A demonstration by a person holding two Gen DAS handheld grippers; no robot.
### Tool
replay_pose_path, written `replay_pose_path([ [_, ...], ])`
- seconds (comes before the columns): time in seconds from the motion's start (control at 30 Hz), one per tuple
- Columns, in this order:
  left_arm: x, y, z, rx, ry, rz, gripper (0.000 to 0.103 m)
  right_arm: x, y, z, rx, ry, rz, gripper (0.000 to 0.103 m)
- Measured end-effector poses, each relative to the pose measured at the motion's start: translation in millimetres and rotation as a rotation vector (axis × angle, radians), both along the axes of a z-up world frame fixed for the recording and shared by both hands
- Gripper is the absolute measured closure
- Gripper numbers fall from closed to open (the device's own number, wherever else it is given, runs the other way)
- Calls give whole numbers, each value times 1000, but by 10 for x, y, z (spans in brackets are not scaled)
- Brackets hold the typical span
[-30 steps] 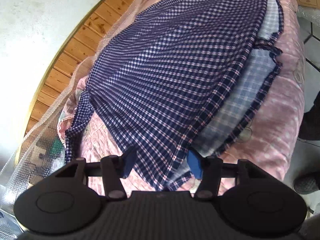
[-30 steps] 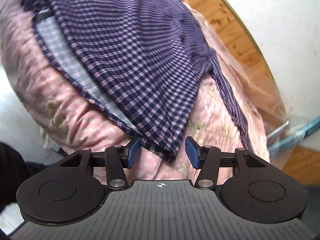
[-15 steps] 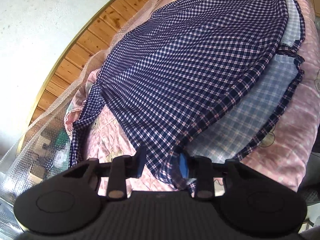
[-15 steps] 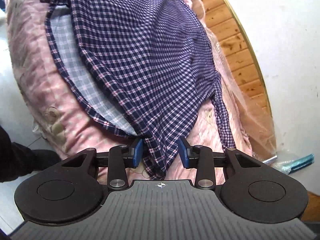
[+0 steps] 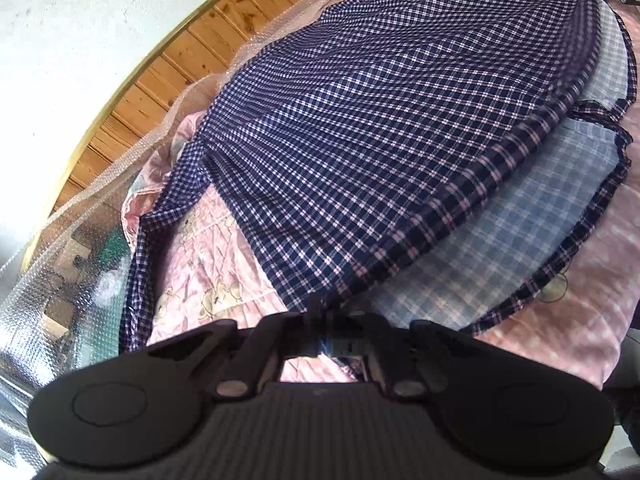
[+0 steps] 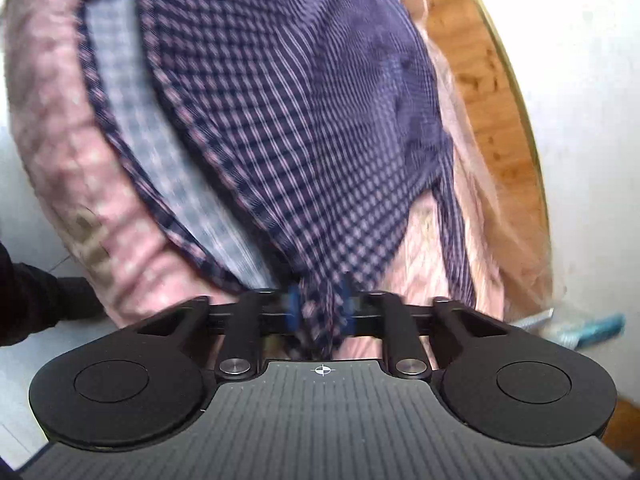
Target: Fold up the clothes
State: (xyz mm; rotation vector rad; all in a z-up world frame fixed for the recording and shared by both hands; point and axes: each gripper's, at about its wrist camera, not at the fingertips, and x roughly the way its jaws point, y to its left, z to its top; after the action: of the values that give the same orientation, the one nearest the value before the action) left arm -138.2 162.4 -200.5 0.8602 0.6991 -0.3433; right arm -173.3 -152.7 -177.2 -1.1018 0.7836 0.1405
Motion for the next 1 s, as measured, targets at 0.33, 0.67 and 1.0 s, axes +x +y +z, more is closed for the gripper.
replay_pose_path([
  [0.33,-184,102,-80,34,78,-27,102,-266,-78,107,93,68,0,103],
  [0.67,-479,247,54,92,51,-14,92,-347,-334,297,81,232,-18,92],
  [1.0,454,322,657,-464,157,302,60,1146,-487,1019,588,93,-183,72],
])
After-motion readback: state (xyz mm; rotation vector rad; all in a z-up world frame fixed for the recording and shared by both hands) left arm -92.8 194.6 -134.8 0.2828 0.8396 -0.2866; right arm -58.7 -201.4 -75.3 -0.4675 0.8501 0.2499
